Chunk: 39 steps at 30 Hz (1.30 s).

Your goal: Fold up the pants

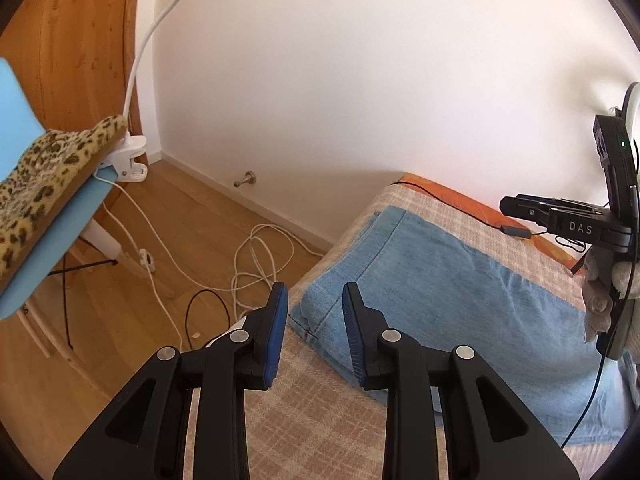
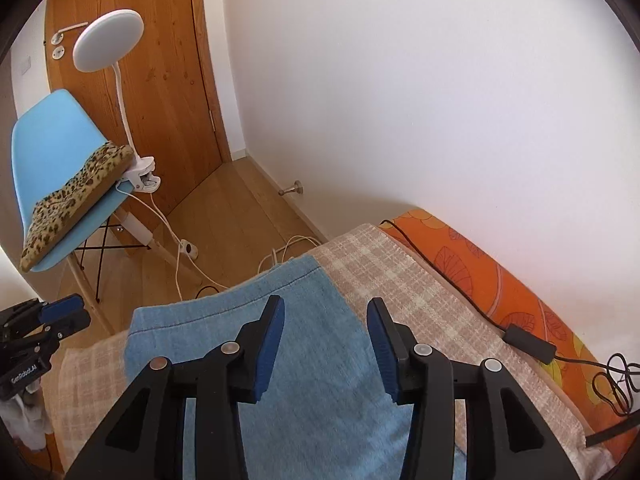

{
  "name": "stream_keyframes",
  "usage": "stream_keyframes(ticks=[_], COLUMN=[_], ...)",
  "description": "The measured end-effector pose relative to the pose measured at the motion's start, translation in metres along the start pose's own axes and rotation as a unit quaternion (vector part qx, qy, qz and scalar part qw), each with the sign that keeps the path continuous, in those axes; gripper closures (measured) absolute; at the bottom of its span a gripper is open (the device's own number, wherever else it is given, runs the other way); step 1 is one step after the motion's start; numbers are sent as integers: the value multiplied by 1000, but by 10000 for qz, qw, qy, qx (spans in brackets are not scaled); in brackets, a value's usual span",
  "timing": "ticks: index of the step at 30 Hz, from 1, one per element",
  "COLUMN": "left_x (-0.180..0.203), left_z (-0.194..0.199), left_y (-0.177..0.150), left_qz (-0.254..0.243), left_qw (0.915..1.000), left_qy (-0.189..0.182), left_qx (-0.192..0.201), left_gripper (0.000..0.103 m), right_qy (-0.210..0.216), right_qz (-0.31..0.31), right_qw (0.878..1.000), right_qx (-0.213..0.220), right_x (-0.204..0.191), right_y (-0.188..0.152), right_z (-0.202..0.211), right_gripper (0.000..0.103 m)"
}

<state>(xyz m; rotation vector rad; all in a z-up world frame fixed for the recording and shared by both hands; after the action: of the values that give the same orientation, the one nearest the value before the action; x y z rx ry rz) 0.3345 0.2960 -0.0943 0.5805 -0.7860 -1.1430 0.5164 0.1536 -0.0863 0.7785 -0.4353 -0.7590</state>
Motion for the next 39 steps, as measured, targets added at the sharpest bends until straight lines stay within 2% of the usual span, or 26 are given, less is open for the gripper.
stream_keyframes(ticks=[6, 13, 19, 23, 29, 32, 34, 39], left_x=[43, 113, 193, 252, 322, 350, 364, 382], left_z=[53, 102, 111, 103, 74, 56, 44, 23], left_y=[8, 9, -24, -60, -116, -146, -164, -192], left_qz=[-242, -495, -906, -1186, -1428, -1628, -1776, -1954], left_qw=[9989, 9936, 9815, 9703, 9523, 9411, 9366, 9280], left_qy=[-354, -1000, -1679, -2062, -2521, -2642, -2619, -2613], left_qx=[175, 194, -159, -445, -961, -1345, -1508, -1799], left_gripper=[77, 77, 77, 77, 77, 77, 77, 77], right_qy=[-293, -686, -1325, -1828, -2390, -2565, -2645, -2760], right_qz=[114, -301, -816, -1221, -1694, -1872, -1945, -1772], right_qw=[9995, 9972, 9877, 9755, 9557, 9467, 9422, 9409], right_qx=[18, 56, 122, 23, -303, -533, -678, -850], right_x=[27, 86, 149, 190, 238, 256, 265, 276], right_y=[-43, -106, -179, -242, -353, -404, -434, -481], right_z=[106, 254, 376, 435, 491, 506, 514, 521], right_gripper=[50, 50, 50, 50, 50, 50, 50, 50])
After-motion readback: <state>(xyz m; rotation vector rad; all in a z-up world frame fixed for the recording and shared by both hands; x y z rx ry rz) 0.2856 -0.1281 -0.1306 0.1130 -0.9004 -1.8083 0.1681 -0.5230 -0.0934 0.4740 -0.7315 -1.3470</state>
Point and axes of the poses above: each gripper's, at about its wrist camera, not at the fingertips, and z roughly against the way its jaws point, x to its right, y to its top, the point moved 4 cm from there along -z, roughly the way its jaws point, and after that the axes turned 11 degrees about -y, right-handed, at the moved point
